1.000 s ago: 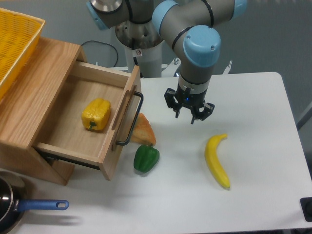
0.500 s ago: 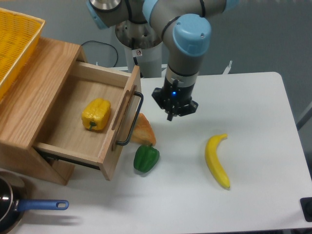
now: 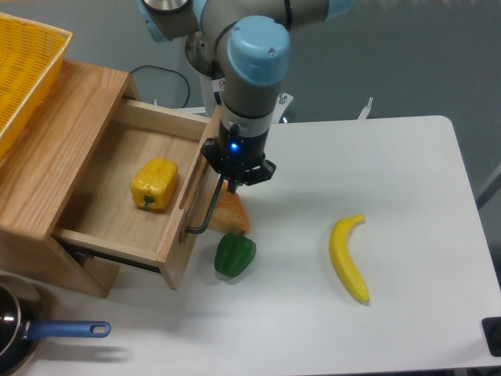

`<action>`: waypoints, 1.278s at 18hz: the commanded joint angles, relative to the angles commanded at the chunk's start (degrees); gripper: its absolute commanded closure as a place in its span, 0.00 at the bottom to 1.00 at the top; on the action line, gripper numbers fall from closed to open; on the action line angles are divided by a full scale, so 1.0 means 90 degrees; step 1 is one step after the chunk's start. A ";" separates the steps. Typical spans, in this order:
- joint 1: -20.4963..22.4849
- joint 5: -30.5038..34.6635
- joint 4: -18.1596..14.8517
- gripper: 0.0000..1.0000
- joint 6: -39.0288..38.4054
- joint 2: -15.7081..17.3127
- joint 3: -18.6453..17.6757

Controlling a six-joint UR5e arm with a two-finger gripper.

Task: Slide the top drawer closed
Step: 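Lower the gripper against the drawer front beside the black handle, then push the drawer front into the cabinet with the gripper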

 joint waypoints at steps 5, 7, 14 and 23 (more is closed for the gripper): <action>-0.0049 0.0000 -0.0058 1.00 -0.0078 0.0049 0.0000; -0.0108 0.0000 -0.0097 1.00 -0.0078 0.0059 0.0000; -0.0245 -0.0137 -0.0195 1.00 -0.0225 0.0098 -0.0010; -0.0527 -0.0400 -0.0371 1.00 -0.0488 0.0098 -0.0010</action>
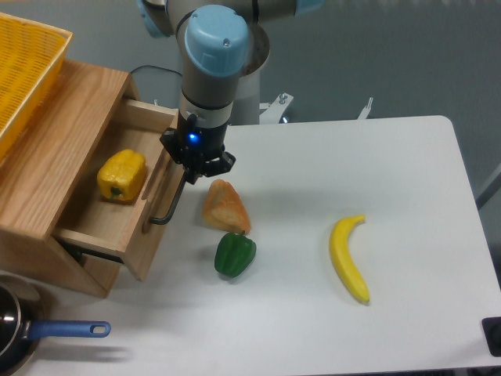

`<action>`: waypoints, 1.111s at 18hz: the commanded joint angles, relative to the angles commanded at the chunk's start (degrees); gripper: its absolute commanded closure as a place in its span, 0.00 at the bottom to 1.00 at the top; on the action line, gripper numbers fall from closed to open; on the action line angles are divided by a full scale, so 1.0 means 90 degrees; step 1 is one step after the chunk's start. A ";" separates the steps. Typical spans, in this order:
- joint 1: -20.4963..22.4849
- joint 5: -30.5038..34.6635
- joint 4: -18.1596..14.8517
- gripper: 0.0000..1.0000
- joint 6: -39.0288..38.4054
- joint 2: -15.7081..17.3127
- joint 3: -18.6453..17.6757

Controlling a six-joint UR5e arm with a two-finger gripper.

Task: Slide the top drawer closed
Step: 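Push the drawer front into the cabinet with the gripper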

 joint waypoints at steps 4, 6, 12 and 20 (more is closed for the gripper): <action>-0.0176 -0.0039 -0.0010 1.00 -0.0176 -0.0010 0.0000; -0.0225 -0.0088 -0.0010 1.00 -0.0244 0.0000 0.0000; -0.0517 -0.0137 0.0000 1.00 -0.0449 0.0000 0.0000; -0.0781 -0.0156 0.0000 1.00 -0.0664 0.0000 0.0010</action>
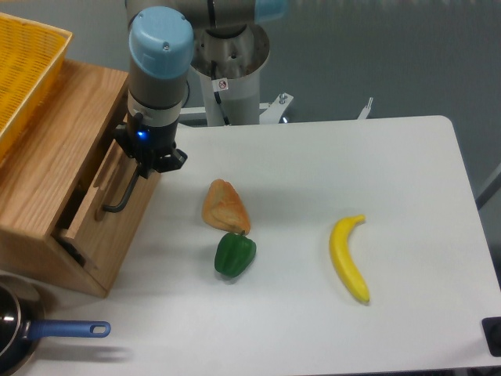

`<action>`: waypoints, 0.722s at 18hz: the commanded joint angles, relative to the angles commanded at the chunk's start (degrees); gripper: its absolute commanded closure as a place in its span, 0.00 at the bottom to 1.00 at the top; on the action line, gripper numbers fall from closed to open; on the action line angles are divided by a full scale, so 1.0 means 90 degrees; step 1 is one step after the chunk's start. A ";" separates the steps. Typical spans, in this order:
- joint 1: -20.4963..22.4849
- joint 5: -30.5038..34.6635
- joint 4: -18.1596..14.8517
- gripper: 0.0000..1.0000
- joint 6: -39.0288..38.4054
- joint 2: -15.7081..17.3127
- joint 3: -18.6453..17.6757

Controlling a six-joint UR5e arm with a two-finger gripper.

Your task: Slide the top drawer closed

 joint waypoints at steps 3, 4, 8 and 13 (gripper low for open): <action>-0.0049 -0.0010 0.0000 1.00 -0.0020 0.0000 0.0000; -0.0078 -0.0019 0.0000 1.00 -0.0030 0.0000 0.0000; -0.0156 -0.0049 0.0000 1.00 -0.0059 -0.0010 0.0000; -0.0166 -0.0059 0.0029 1.00 -0.0049 -0.0010 0.0029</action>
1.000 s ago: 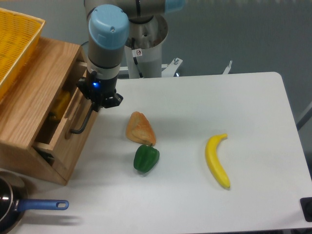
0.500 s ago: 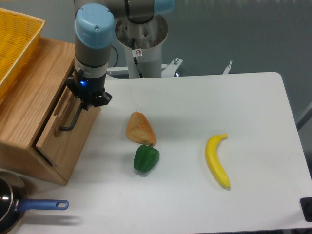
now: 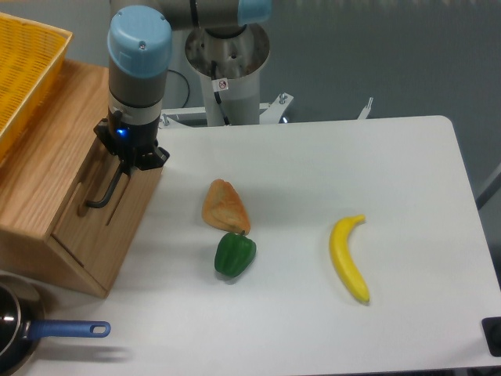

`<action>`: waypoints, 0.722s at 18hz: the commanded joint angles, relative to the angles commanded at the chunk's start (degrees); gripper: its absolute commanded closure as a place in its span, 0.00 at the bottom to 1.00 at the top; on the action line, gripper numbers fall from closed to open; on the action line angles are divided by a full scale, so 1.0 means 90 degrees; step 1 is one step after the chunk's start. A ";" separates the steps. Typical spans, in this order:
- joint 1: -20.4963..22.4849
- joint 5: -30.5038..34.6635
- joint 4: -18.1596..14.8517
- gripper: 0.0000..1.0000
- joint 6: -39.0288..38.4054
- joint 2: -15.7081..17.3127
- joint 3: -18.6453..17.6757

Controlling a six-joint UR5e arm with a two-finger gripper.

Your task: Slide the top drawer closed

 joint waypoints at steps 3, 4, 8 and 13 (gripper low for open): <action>0.0146 0.0078 0.0039 0.89 0.0029 -0.0019 0.0059; 0.0301 0.0078 0.0068 0.79 0.0068 -0.0020 0.0088; 0.0907 0.0185 0.0244 0.47 0.0243 -0.0029 0.0312; 0.1834 0.0341 0.0683 0.00 0.1033 -0.0068 0.0323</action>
